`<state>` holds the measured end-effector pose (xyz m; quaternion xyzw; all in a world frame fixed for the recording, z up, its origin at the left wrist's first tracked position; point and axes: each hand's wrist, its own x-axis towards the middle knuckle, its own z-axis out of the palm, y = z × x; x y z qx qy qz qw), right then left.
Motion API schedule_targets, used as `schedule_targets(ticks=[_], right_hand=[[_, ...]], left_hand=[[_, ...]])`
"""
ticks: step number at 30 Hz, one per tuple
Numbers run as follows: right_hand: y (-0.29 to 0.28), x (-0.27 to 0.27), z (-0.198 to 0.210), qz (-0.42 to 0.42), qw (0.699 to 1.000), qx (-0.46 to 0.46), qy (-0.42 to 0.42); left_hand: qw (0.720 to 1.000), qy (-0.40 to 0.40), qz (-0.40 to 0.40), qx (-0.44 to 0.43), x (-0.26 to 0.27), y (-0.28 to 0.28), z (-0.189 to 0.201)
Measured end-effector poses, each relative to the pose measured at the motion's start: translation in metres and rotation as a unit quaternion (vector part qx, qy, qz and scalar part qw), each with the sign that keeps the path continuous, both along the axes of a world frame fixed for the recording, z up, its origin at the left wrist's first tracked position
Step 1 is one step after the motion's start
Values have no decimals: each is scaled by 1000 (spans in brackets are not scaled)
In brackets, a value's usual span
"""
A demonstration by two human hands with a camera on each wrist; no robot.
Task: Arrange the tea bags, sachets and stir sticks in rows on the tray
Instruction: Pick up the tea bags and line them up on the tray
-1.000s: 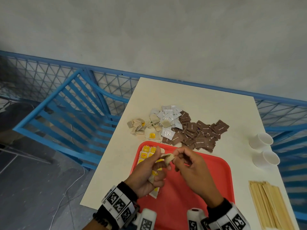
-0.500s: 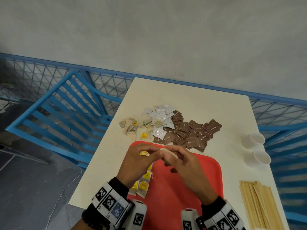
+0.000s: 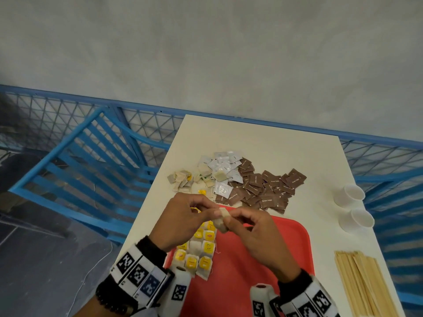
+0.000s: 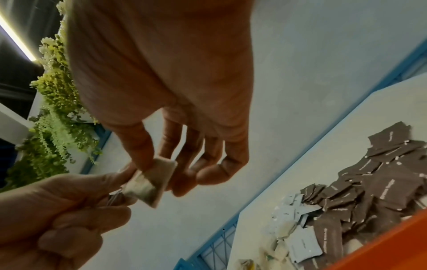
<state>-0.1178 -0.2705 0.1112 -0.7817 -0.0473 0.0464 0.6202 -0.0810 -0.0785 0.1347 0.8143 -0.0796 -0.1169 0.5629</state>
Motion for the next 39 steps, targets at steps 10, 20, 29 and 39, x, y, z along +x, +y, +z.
schedule_targets(ticks=[10,20,29,39], right_hand=[[29,-2,-1,-181,978,-39,-95],[49,-12,-13,-140,930,-201,-275],[45,-4,0,-10,998,-34,-42],[53,-1,-3,42,998,-56,-6]], left_hand=[[992,41,89,-76,-13,13,-4],[961,121,124,-213,-21,4,-12],[997,40,-7,-71,-7,40,2],[992,-5,-122,7,-1,61,3]])
